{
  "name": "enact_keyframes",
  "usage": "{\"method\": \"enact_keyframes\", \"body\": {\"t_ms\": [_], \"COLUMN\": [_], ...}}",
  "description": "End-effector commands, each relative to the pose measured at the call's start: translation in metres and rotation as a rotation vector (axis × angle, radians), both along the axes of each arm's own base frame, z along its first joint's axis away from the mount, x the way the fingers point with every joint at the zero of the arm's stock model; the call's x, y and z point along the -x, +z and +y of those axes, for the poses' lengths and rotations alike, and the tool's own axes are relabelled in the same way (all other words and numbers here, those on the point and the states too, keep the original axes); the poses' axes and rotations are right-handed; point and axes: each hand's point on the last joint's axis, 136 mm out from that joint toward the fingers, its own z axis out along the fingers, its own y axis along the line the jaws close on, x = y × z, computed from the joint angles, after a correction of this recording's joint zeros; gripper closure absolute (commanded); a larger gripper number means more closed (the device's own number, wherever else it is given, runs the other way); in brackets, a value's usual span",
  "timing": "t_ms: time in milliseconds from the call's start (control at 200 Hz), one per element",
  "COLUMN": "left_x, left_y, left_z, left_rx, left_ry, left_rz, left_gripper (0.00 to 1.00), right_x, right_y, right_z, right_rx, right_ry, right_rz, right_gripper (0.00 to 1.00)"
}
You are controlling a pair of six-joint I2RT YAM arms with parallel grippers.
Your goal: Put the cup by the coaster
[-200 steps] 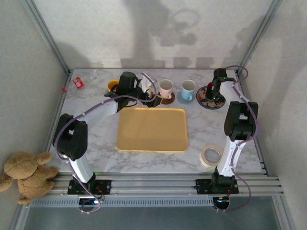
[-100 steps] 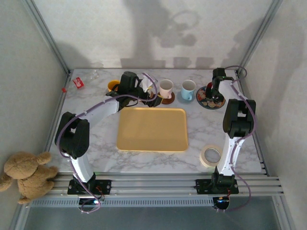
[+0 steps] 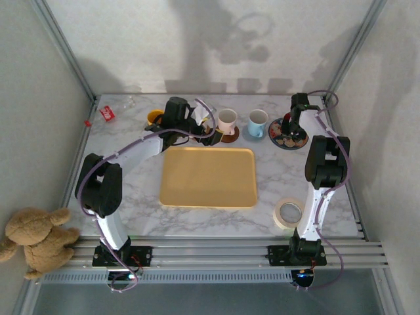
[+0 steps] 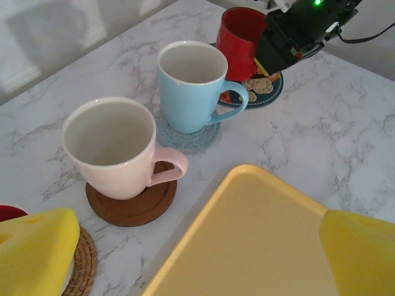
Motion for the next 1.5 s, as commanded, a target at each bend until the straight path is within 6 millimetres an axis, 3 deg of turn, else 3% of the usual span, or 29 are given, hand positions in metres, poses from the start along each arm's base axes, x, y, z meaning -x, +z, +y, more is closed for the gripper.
{"method": "enact_keyframes", "body": {"t_ms": [0,421,1046,1257,1372,1497], "left_x": [0.001,0.001,0.001,0.002,0.002,0.002], "left_y": [0.010,0.007,0.003,0.000,-0.002,-0.003], "left_z": [-0.007,-0.009,-0.010,-0.009,-0.010,-0.011], "left_rx": [0.013,0.011,0.002,-0.005,-0.011,-0.013], "left_ry": [-0.010,-0.014,-0.012,-0.009,-0.006,-0.004], "left_rz": [-0.008,-0.002,0.005,0.010,0.011,0.009], "left_gripper": [0.00,0.00,0.00,0.00,0.00,0.00], "right_x": [-0.005,-0.004,0.001,0.001,0.002,0.004], "right_y": [0.005,0.005,0.005,0.009,0.012,0.013], "right_z": [-0.007,-0.006,-0.006,-0.005,-0.006,-0.006], "right_rx": [0.003,-0.003,-0.001,-0.004,-0.004,-0.007], "right_ry": [-0.032,-0.024,-0.023,-0.023,-0.027,-0.031], "right_rz": [-0.025,-0.015,0.000,-0.010,-0.015,-0.016], "right_gripper": [0.98,0.91,0.71,0.60,0.47,0.40]}}
